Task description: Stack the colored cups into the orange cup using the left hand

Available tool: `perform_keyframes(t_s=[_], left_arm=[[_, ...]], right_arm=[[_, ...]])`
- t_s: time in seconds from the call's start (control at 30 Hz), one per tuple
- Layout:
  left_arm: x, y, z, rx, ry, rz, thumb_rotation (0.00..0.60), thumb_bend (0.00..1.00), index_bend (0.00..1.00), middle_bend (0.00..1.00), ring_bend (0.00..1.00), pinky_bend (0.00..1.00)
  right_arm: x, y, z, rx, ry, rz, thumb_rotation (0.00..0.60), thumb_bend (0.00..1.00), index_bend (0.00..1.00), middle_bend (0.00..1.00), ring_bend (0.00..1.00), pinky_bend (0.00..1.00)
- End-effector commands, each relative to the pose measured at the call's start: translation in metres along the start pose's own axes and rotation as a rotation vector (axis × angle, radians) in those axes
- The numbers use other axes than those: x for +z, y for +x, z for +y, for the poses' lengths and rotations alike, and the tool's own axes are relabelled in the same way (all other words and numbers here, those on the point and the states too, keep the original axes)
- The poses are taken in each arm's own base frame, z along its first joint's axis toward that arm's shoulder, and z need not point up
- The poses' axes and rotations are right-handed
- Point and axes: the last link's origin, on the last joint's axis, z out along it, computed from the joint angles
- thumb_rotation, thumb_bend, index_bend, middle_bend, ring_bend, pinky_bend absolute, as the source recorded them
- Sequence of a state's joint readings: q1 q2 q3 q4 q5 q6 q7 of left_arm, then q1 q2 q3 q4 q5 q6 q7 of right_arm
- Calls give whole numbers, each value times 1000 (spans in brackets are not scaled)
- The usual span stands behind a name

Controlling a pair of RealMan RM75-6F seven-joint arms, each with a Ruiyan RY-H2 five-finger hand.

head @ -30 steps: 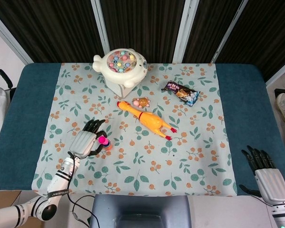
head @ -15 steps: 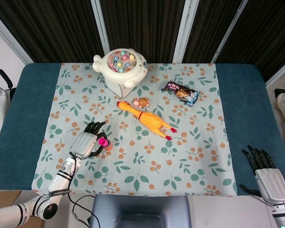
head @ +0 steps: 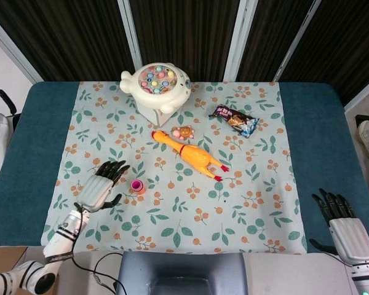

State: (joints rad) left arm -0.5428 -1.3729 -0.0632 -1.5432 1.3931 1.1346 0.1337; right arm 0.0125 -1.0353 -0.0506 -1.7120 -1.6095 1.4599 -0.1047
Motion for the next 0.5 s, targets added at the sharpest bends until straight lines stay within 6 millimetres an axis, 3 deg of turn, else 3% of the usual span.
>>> perform_keyframes(t_s=[0.03,0.17,0.23,0.3,0.5], left_arm=[[-70,8,-44,36,73,38,600,398,0,0,0,51],[-132,5,-84,46,137,157,600,406,0,0,0,42],[-150,1,-96,14,167,213,600,407,0,0,0,39],[-161,-1,-106,7,168,213,600,414,0,0,0,36],[-163,4,-114,-35,150,232,600,419,0,0,0,34]], right_arm=[[0,-1,0,-6,-3,-4,600,213,0,0,0,0],[0,-5,-4,-14,11,-23,600,212,0,0,0,0],[0,-5,-5,-17,11,-17,600,213,0,0,0,0],[0,-5,-6,-19,11,-13,600,213,0,0,0,0],[0,-7,-8,-27,12,-17,600,213,0,0,0,0]])
